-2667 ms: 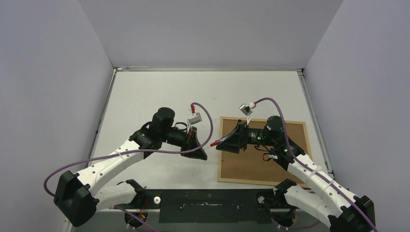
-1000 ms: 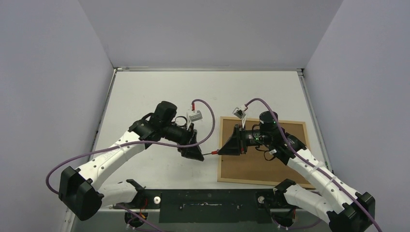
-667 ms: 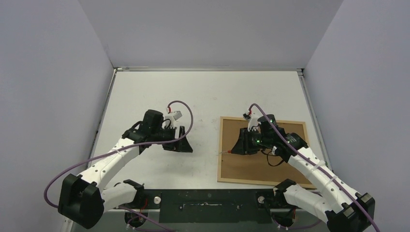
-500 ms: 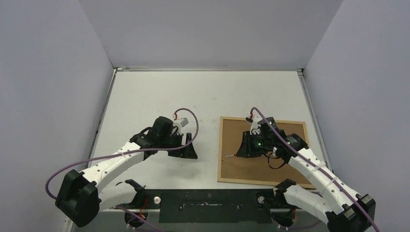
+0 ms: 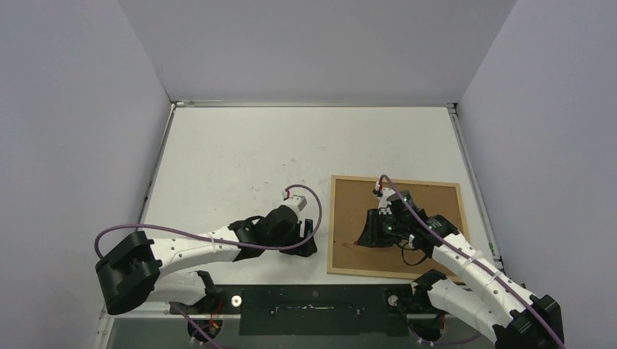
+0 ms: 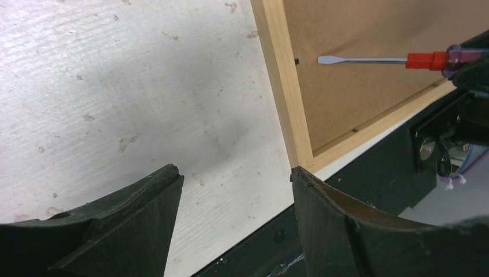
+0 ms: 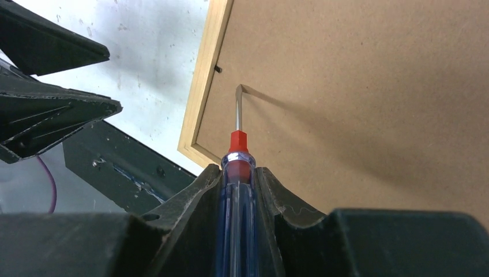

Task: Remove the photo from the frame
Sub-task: Release the photo frame item from the photo frame.

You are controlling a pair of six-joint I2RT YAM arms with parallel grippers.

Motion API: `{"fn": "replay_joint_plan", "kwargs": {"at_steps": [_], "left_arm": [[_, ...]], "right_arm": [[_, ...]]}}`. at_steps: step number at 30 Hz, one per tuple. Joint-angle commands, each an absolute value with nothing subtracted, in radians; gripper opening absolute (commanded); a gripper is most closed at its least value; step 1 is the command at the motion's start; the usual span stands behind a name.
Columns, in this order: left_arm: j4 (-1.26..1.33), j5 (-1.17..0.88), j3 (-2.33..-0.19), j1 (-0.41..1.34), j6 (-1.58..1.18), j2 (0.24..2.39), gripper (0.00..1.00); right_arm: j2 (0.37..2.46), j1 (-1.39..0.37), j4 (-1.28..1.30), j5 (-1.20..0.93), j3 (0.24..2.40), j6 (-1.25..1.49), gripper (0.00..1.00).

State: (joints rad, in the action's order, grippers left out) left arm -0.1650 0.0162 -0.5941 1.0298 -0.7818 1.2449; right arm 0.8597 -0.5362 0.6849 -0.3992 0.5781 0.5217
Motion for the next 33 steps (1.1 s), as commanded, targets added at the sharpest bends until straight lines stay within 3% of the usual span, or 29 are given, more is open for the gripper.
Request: {"fn": "replay_joint_plan", "kwargs": {"at_steps": [1,17,33], "left_arm": [[-0.066,0.113,-0.59,1.038,-0.831,1.253,0.67],[-0.07,0.117,-0.543,1.039,-0.862,1.211,0.66],[-0.051,0.095,-0.534,1.039,-0.859,1.226,0.66]], "right_arm": [[0.839,-0.533,0.542,-0.392,0.537,0.558,0.0],[0.814,-0.534,0.489,-0.488,0.479,0.493,0.0],[0.836,-0.536,0.463,-0.437,0.468,0.504,0.0]]}}
